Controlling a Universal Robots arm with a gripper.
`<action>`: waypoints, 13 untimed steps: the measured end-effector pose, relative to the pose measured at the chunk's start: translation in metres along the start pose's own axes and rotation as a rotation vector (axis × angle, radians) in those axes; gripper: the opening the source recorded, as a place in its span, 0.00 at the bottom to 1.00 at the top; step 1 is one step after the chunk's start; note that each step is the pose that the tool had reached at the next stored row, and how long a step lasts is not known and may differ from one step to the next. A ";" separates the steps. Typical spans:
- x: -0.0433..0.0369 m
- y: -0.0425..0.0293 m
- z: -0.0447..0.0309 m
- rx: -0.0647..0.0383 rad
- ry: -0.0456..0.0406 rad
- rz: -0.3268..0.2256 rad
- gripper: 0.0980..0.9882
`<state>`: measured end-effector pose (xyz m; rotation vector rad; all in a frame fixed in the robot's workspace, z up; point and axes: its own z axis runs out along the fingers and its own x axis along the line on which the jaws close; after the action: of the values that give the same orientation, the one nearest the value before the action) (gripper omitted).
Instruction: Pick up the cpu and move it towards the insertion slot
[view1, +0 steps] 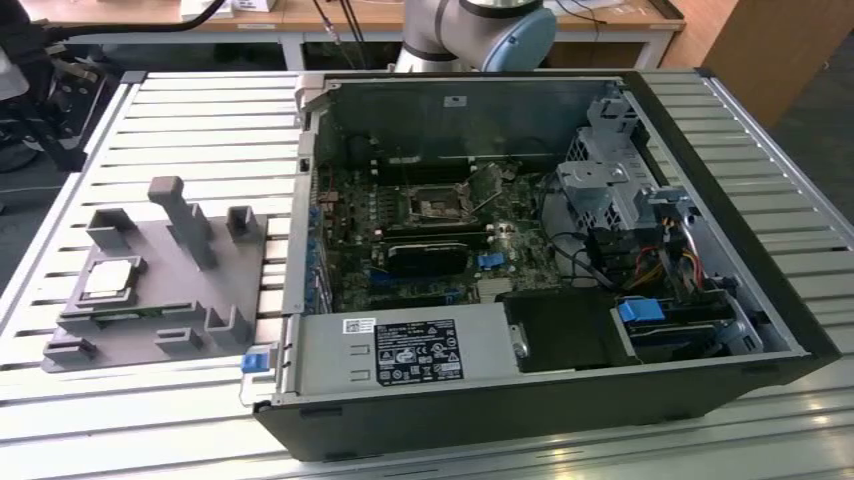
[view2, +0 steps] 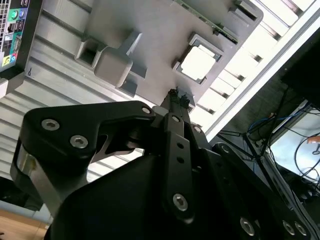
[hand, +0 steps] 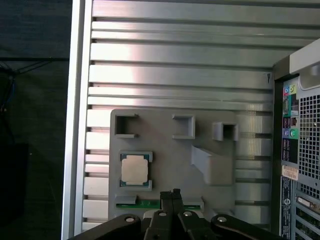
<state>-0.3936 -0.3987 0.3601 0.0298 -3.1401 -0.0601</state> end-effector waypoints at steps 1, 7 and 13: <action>0.0013 0.0000 0.0000 0.000 0.0001 0.000 0.01; 0.0140 0.0002 0.0004 0.000 0.0000 0.000 0.01; 0.0317 -0.0003 0.0010 0.000 0.0000 0.000 0.01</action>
<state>-0.4253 -0.3996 0.3591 0.0302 -3.1401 -0.0599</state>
